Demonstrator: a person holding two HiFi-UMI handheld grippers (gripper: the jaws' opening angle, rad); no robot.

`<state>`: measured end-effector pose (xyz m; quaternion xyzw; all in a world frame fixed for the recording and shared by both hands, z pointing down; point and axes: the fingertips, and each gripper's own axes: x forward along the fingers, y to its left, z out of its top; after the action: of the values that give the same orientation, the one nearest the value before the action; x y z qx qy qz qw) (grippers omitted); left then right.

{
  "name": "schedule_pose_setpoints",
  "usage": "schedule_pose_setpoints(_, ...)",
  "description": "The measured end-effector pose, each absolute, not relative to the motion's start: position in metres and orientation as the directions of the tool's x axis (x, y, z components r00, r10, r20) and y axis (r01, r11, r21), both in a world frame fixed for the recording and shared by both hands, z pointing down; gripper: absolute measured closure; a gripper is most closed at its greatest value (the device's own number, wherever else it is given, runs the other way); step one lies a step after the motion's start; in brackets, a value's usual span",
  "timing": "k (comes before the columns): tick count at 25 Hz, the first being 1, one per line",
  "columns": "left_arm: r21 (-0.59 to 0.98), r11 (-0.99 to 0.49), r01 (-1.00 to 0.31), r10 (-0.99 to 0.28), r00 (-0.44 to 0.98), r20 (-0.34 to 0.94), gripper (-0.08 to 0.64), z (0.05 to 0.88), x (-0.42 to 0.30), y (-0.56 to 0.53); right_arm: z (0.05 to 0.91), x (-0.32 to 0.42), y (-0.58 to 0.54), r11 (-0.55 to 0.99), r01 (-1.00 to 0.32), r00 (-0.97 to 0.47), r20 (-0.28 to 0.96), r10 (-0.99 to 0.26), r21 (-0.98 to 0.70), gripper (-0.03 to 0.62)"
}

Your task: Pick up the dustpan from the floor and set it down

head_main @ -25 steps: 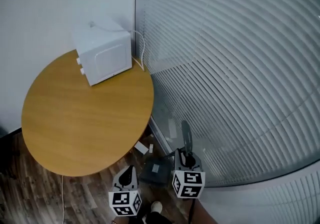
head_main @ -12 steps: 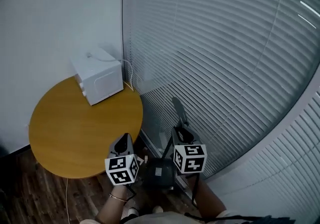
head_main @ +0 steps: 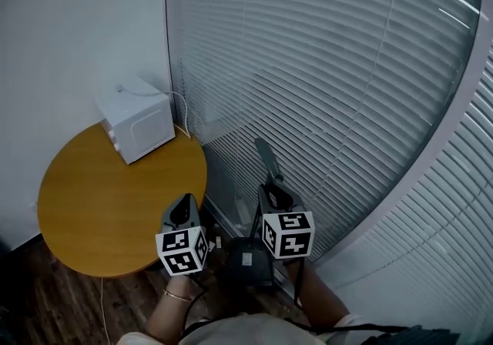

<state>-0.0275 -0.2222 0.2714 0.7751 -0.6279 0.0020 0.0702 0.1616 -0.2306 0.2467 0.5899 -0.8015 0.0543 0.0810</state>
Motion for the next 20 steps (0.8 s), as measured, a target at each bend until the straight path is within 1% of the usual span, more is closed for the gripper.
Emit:
schedule_pose_setpoints(5,0.104,-0.173,-0.979,-0.975,0.185,0.120,0.545,0.270,-0.027,-0.210,0.243,0.153,-0.220,0.346,-0.938,-0.339,0.214,-0.916,-0.005,0.497)
schedule_pose_setpoints(9,0.100,-0.117,-0.988,-0.981,0.130,0.144,0.545,0.270,-0.041,-0.196,0.244,0.135,-0.216,0.409,-0.912,-0.404,0.235,-0.884,-0.027,0.497)
schedule_pose_setpoints(14,0.081,-0.027,-0.996,-0.990,0.038,0.137,0.544,0.270,-0.076,-0.174,0.247,0.096,-0.210,0.512,-0.857,-0.512,0.230,-0.828,-0.064,0.495)
schedule_pose_setpoints(20,0.057,0.128,-0.990,-0.982,-0.118,0.149,0.544,0.281,-0.138,-0.125,0.258,0.030,-0.185,0.646,-0.757,-0.650,0.219,-0.728,-0.099,0.495)
